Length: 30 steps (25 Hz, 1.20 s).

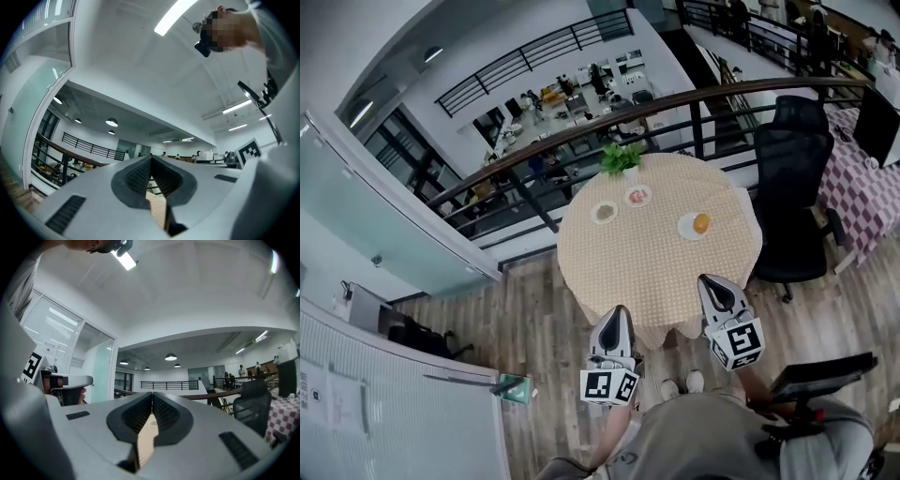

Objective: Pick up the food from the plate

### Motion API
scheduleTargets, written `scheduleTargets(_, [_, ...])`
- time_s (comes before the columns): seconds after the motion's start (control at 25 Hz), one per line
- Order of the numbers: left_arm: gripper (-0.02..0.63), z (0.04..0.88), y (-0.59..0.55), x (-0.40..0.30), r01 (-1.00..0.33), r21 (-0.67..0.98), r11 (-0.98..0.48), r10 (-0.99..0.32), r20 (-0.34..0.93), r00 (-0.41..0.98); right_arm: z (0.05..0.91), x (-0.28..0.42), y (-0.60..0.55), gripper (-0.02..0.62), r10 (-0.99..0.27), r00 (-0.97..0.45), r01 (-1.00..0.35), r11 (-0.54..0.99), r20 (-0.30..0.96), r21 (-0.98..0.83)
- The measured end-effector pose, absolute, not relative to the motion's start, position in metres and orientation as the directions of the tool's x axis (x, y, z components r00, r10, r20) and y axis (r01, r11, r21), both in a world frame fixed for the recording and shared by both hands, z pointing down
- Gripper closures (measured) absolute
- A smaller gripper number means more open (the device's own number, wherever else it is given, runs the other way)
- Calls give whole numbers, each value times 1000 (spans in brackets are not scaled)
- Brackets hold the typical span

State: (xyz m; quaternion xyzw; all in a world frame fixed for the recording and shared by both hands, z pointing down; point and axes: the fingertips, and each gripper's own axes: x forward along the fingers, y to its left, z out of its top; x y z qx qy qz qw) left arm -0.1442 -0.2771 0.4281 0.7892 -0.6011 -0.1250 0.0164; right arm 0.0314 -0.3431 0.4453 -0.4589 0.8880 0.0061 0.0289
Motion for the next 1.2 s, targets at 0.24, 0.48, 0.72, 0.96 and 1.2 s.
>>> scheduleTargets(0.24, [597, 426, -277, -153, -944, 172, -280, -951, -187, 248, 438, 18, -345, 580, -806, -587, -809, 588, -79, 5])
scheduleTargets(0.48, [597, 437, -282, -158, -944, 153, -293, -947, -183, 264, 449, 6, -350, 580, -798, -600, -799, 601, -52, -6])
scheduleTargets(0.72, [597, 434, -286, -156, -941, 170, -293, -948, -180, 263, 450, 16, -365, 244, -854, -519, -855, 518, -30, 29])
scheduleTargets(0.96, [597, 444, -286, -158, -938, 183, -295, -948, -176, 264, 459, 21, -372, 239, -861, -508, -861, 508, -2, -3])
scheduleTargets(1.2, [597, 447, -289, -163, -940, 186, -287, -952, -168, 258, 463, 27, -387, 239, -866, -498, -867, 498, 41, 6])
